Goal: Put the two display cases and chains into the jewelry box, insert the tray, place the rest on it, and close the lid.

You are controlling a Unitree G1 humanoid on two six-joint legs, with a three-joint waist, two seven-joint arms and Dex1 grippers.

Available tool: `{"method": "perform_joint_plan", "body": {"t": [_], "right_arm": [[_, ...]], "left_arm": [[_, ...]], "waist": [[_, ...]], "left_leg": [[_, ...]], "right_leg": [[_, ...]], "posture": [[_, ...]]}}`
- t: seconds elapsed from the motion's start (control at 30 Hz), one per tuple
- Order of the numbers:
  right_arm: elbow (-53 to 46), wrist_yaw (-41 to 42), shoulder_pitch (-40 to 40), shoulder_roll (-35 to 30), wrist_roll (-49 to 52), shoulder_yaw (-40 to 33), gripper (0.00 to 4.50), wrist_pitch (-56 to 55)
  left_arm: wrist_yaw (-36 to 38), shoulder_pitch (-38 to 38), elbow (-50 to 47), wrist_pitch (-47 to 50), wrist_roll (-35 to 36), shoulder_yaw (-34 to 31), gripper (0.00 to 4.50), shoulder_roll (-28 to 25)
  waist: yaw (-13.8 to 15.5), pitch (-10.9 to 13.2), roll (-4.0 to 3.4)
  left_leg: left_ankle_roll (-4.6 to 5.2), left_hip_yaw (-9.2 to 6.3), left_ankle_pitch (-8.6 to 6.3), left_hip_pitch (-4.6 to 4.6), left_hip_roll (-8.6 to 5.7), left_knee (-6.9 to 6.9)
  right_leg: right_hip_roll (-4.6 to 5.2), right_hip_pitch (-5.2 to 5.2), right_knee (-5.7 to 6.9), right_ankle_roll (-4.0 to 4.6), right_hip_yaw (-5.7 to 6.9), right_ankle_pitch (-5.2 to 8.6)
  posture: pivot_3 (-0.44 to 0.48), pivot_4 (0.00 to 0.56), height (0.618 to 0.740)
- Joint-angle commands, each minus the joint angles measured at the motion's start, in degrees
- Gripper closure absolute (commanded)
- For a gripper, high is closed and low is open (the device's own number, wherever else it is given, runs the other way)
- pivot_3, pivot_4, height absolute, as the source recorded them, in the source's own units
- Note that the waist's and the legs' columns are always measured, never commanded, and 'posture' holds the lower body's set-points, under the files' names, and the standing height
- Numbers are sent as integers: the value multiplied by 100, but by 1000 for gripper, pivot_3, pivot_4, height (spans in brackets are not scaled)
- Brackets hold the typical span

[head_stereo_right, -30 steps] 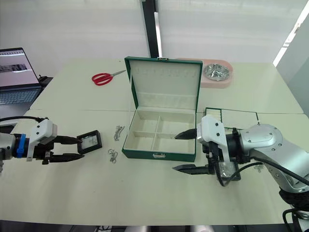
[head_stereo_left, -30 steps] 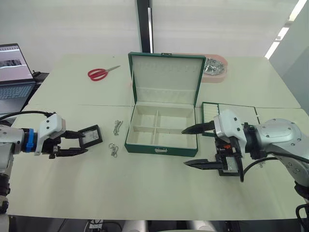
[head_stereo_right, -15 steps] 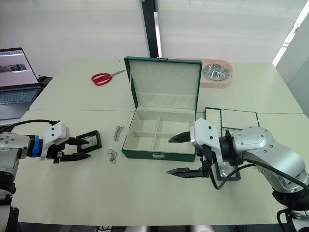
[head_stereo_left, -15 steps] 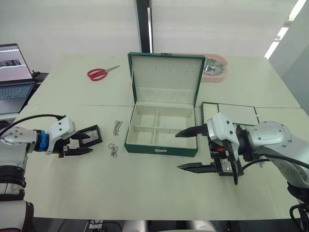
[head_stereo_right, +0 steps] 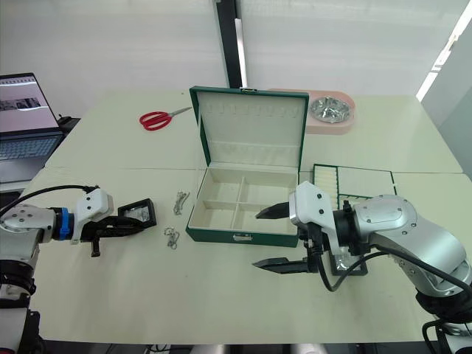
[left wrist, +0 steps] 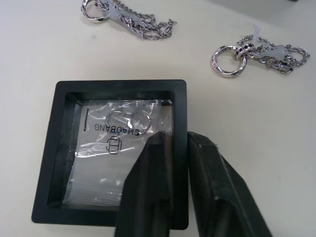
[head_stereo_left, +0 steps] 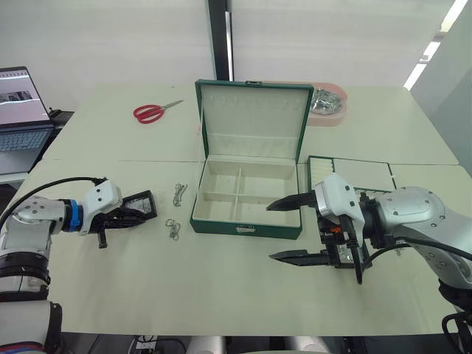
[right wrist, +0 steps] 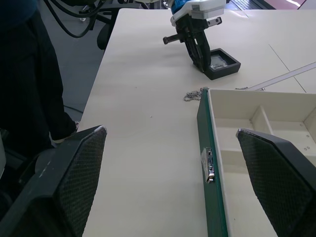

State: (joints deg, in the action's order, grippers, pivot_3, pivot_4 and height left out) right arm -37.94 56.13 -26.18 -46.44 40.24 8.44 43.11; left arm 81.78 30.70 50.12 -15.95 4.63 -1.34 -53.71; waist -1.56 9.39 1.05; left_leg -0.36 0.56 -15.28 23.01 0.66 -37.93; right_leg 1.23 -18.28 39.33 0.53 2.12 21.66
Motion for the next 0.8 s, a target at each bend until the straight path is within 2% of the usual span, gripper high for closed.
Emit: {"method": "perform_joint_plan", "body": {"t": [0.03,0.27,0.47,0.67,0.8], "right_arm": [[-180,-42,-68,12,116,-178,0,-24],[-192,-103,4,-28,125,-237,0,-43],[-166,-100,47,-32,98,-217,0,-92],[-178,-95,119,-97,96,-299,0,-107],[-241,-158,352,-278,233,-664,0,-11]], "left_arm": [[-57,119,86,-69,-29,-7,4460,-13],[147,69,-407,322,279,-300,4460,-341],[205,-324,-1212,849,539,-495,4460,-638],[103,-872,-2589,1667,889,-703,4460,-829],[18,-921,-3887,2473,1234,-685,4460,-832]], "waist": [[0,0,0],[-2,0,1],[-12,2,2],[-8,2,4],[26,3,4]], "left_leg": [[0,0,0,-1,0,0],[0,-1,0,1,0,-2],[0,-2,0,0,1,-1],[0,-5,0,2,0,-1],[0,-7,0,6,-3,-2]], "right_leg": [[0,0,2,0,0,0],[0,-5,12,0,0,0],[1,-5,12,0,0,0],[1,-5,10,0,0,0],[2,-3,6,0,-1,0]], "posture": [[0,150,740],[0,150,740],[0,150,740],[0,150,740],[0,150,740]]}}
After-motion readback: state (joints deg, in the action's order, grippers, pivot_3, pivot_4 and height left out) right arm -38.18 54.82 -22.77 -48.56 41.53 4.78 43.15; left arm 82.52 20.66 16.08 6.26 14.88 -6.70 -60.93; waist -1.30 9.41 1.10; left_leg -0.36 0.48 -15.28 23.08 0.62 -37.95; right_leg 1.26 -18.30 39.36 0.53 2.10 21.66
